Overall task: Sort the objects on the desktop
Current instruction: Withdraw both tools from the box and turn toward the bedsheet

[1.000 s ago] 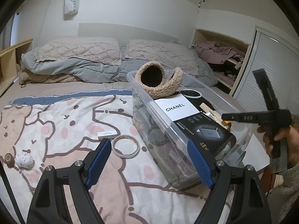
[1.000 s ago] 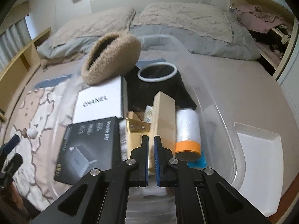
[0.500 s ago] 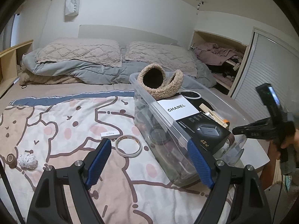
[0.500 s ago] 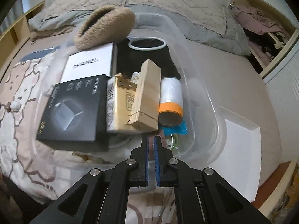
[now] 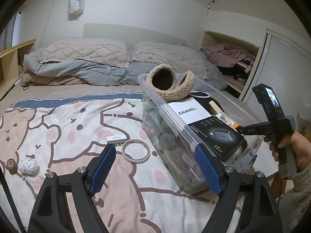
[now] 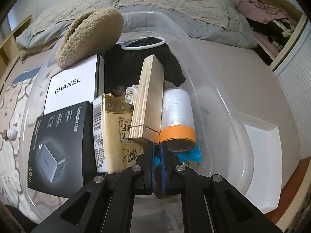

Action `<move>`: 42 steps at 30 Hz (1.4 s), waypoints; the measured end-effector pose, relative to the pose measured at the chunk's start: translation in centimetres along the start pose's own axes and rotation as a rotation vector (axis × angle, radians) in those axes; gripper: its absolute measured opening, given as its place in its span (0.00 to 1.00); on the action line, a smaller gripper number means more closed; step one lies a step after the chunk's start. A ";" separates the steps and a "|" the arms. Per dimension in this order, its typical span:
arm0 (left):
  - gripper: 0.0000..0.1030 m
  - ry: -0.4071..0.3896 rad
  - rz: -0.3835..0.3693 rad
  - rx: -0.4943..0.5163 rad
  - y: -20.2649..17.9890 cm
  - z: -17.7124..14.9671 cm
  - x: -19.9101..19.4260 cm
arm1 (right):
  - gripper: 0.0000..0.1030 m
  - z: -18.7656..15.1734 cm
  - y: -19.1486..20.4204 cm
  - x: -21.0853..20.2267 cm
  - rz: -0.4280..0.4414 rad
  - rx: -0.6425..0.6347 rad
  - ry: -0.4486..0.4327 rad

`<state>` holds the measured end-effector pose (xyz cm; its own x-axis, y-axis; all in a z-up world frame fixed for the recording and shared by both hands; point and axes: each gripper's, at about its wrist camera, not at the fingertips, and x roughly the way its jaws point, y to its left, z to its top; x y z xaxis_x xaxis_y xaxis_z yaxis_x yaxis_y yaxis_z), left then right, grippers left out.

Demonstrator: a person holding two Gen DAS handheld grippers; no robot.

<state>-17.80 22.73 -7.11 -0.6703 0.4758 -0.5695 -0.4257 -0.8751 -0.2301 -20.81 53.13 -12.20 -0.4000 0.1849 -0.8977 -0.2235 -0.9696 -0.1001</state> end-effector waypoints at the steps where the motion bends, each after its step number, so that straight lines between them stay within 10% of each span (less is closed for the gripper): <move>1: 0.81 0.000 -0.001 0.003 0.0 0.0 -0.1 | 0.07 -0.2 0.0 -0.1 0.003 -0.003 -0.003; 12: 0.81 -0.021 -0.003 0.018 -0.3 0.5 -1.4 | 0.10 -4.4 -0.3 -6.9 0.095 0.077 -0.274; 15: 0.82 -0.025 -0.004 0.017 -0.4 0.6 -2.0 | 0.68 -6.0 0.0 -9.0 0.078 0.122 -0.375; 20: 0.93 -0.042 0.003 0.019 -0.4 0.6 -3.0 | 0.76 -7.4 0.8 -10.7 0.021 0.149 -0.498; 22: 0.96 -0.046 0.007 0.025 -0.3 0.6 -3.4 | 1.00 -8.0 0.9 -11.1 0.023 0.171 -0.532; 42: 1.00 -0.168 0.109 0.071 2.7 0.9 -7.9 | 1.00 -10.7 6.1 -14.1 0.068 0.160 -0.695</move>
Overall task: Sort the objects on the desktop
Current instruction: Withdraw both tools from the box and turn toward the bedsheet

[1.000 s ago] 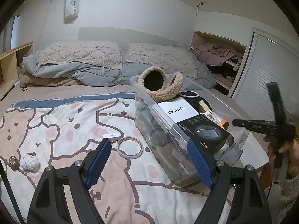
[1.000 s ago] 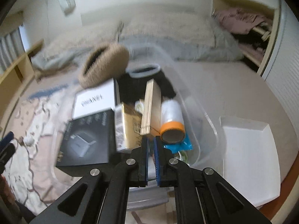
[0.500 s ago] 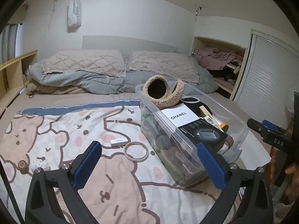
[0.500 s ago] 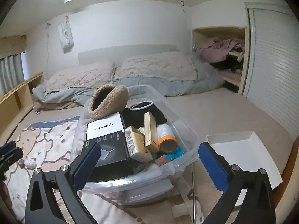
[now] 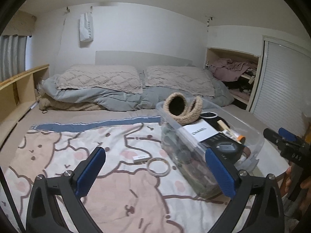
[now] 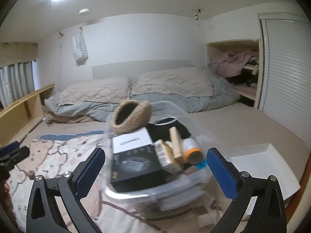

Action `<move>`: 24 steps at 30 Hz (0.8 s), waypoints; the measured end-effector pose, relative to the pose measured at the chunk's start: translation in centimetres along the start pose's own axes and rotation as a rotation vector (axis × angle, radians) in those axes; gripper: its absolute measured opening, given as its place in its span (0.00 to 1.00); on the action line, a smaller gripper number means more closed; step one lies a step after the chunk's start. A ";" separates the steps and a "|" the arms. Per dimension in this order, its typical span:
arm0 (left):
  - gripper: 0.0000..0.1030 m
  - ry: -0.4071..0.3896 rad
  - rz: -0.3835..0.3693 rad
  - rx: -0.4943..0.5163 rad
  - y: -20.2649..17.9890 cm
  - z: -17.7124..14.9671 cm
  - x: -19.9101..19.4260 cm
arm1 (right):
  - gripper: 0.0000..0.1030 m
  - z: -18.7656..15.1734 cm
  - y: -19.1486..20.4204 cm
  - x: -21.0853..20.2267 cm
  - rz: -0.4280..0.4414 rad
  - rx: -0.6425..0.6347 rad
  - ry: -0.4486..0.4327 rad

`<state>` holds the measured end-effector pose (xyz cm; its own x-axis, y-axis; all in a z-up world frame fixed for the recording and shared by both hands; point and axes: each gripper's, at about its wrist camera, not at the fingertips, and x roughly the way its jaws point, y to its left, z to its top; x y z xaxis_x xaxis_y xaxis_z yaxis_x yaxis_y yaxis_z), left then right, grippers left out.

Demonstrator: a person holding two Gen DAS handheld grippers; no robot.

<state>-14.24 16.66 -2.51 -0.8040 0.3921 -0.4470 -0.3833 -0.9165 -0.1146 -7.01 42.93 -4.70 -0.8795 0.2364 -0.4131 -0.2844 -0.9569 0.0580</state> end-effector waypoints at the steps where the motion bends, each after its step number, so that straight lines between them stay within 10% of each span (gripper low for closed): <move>1: 1.00 -0.001 0.008 0.000 0.4 0.0 -0.2 | 1.00 0.0 0.5 0.1 0.008 0.001 -0.003; 24: 1.00 -0.013 0.211 -0.075 14.9 -2.3 -2.7 | 1.00 -1.5 14.6 2.8 0.155 -0.068 -0.062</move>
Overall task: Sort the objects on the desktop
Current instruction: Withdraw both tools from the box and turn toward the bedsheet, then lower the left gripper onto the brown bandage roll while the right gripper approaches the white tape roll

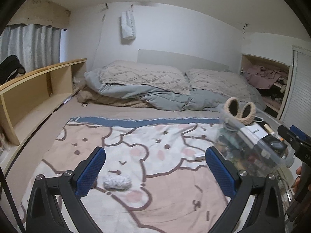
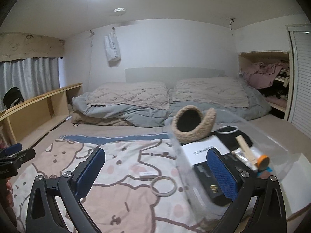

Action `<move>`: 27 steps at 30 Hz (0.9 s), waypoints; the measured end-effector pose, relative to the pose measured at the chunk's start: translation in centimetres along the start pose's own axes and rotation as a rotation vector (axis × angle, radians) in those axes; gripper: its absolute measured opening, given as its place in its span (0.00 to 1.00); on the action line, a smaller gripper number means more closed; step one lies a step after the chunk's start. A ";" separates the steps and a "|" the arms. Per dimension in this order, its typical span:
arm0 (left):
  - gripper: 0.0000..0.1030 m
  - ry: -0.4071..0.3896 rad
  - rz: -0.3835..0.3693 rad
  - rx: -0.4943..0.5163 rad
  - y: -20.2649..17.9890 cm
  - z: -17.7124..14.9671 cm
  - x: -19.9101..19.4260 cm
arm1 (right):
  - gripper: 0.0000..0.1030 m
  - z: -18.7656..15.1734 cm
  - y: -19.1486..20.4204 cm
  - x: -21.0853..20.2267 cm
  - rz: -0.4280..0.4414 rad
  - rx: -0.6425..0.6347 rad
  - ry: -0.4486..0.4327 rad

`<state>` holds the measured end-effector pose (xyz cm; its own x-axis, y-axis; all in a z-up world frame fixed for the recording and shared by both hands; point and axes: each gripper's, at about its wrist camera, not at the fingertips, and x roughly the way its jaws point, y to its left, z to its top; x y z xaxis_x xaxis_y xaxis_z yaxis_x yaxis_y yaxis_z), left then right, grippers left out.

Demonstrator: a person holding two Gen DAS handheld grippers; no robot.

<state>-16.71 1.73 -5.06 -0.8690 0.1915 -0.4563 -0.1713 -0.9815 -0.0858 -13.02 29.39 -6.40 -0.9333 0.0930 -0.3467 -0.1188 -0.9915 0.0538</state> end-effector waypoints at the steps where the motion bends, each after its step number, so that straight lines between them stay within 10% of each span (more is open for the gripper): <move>1: 1.00 0.002 0.005 -0.002 0.4 -0.2 0.2 | 1.00 -0.2 0.4 0.3 0.005 -0.001 0.003; 14: 1.00 0.032 0.144 -0.086 8.0 -3.6 4.1 | 1.00 -3.8 5.2 5.3 -0.035 -0.038 0.002; 27: 1.00 0.206 0.285 -0.152 13.7 -7.9 10.0 | 1.00 -9.5 4.1 13.1 -0.085 -0.113 0.231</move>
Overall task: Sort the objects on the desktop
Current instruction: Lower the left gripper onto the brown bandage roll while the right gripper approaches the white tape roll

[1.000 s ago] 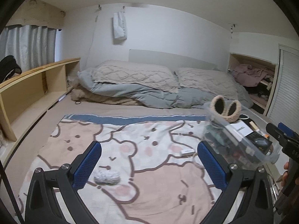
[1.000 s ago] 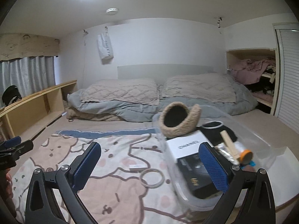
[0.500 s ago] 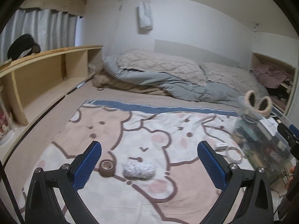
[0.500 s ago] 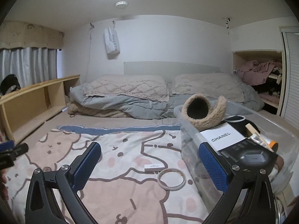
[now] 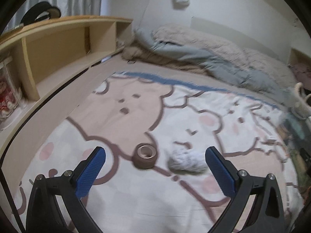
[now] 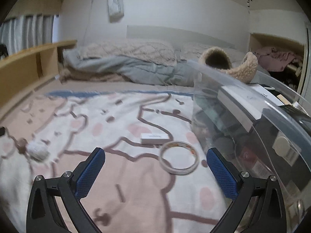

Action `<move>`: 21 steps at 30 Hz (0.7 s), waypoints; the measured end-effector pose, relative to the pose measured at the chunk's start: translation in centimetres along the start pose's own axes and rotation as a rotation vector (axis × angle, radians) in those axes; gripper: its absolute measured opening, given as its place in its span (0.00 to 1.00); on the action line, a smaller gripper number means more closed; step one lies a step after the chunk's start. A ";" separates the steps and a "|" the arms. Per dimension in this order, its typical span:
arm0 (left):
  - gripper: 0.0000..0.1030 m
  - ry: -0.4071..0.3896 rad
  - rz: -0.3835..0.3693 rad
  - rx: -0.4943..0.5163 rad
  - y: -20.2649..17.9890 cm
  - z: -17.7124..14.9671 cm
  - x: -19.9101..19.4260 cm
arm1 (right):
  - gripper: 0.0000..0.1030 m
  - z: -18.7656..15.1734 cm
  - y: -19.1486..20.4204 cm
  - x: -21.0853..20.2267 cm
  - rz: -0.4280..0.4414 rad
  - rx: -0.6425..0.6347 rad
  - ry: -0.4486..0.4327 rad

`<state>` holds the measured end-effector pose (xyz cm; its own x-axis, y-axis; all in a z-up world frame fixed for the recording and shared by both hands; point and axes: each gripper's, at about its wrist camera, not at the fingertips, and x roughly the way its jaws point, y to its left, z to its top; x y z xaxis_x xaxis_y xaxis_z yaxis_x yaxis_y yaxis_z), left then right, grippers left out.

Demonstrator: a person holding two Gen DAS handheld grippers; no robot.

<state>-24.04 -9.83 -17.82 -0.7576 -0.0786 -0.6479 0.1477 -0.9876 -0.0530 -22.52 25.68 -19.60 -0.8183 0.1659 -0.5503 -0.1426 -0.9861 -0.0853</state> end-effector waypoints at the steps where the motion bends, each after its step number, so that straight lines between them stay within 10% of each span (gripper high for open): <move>1: 1.00 0.013 0.008 -0.005 0.3 -0.1 0.5 | 1.00 -0.1 0.0 0.7 -0.013 -0.019 0.013; 21: 1.00 0.218 0.043 -0.066 1.7 -2.3 9.2 | 0.73 -2.8 -1.1 10.7 0.005 -0.056 0.269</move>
<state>-29.29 -11.92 -25.60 -0.5959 -0.0819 -0.7989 0.2237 -0.9723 -0.0672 -29.57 28.55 -27.71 -0.6406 0.1599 -0.7510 -0.1012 -0.9871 -0.1238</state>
